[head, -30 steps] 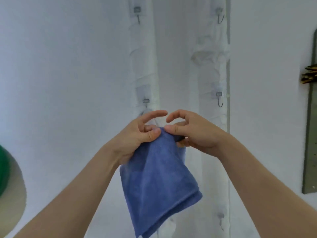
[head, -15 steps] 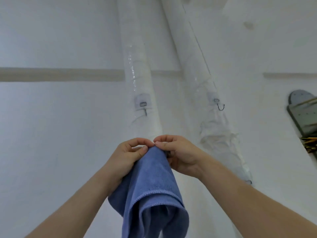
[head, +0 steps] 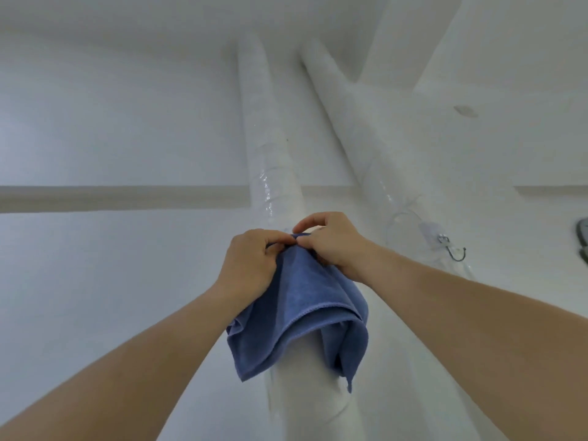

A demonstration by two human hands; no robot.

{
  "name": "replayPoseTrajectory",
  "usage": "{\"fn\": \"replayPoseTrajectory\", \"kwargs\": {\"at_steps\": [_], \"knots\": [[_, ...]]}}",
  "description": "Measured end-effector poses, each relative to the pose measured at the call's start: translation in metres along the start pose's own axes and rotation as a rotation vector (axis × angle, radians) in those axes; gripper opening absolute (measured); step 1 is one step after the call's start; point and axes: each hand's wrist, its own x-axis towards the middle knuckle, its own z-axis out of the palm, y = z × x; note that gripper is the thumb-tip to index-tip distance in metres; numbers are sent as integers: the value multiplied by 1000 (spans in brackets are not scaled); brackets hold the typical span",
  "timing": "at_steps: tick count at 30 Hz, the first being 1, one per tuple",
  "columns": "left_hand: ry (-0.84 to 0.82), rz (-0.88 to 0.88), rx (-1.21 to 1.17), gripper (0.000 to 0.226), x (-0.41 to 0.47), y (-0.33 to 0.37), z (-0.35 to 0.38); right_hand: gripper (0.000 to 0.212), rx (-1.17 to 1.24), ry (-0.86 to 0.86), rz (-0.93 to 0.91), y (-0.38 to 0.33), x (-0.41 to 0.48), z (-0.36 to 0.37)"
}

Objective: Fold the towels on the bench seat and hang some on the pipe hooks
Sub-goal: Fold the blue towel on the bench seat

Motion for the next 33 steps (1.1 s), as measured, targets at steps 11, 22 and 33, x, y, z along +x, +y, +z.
{"fn": "replayPoseTrajectory", "kwargs": {"at_steps": [11, 22, 33], "knots": [[24, -174, -65, 20, -42, -13, 41, 10, -4, 51, -74, 46, -11, 17], [-89, -15, 394, 36, -85, 8, 32, 16, -574, -159, -201, 50, -69, 18], [-61, -252, -55, 62, -149, 23, 2, 41, -716, -411, -193, 35, -120, -31]]}}
